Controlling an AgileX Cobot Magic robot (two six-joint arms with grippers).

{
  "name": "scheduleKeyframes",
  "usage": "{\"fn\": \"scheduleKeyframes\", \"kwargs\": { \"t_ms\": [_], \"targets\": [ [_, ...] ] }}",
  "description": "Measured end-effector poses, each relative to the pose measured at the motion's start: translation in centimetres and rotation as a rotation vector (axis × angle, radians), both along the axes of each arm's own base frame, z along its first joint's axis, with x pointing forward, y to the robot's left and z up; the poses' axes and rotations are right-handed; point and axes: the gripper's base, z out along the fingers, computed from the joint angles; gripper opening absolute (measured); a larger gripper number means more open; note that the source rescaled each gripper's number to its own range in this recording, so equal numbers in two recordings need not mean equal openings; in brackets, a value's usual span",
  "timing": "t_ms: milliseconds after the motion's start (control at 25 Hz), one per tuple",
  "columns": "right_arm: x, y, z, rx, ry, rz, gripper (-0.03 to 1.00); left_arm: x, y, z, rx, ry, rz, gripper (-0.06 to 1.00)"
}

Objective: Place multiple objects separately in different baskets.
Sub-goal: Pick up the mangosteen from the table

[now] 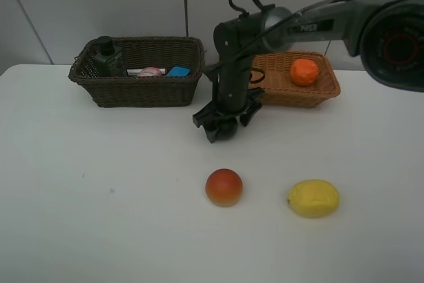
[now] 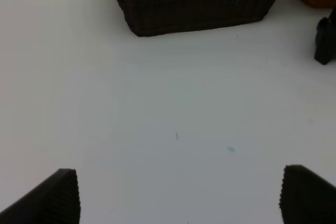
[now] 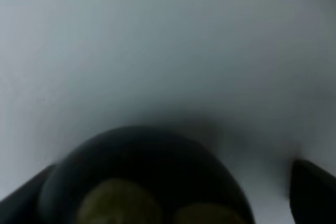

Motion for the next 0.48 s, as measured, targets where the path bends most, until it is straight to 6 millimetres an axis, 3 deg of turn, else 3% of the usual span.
{"fn": "scheduleKeyframes", "kwargs": {
  "t_ms": [200, 240, 280, 320, 400, 480],
  "targets": [
    [0.06, 0.05, -0.18, -0.001, 0.002, 0.003, 0.98, 0.00, 0.00, 0.00, 0.000, 0.000, 0.000, 1.00],
    [0.06, 0.06, -0.18, 0.000, 0.003, 0.002, 0.91, 0.00, 0.00, 0.00, 0.000, 0.000, 0.000, 1.00],
    [0.03, 0.08, -0.19, 0.002, 0.006, 0.000, 0.81, 0.00, 0.00, 0.00, 0.000, 0.000, 0.000, 1.00],
    [0.00, 0.11, -0.23, 0.005, 0.009, -0.003, 0.60, 0.00, 0.00, 0.00, 0.000, 0.000, 0.000, 1.00],
    [-0.02, 0.18, -0.22, 0.009, 0.009, -0.003, 0.04, 0.00, 0.00, 0.00, 0.000, 0.000, 0.000, 1.00],
    [0.04, 0.17, -0.18, 0.010, 0.008, -0.004, 0.06, 0.00, 0.00, 0.00, 0.000, 0.000, 0.000, 1.00]
  ]
}}
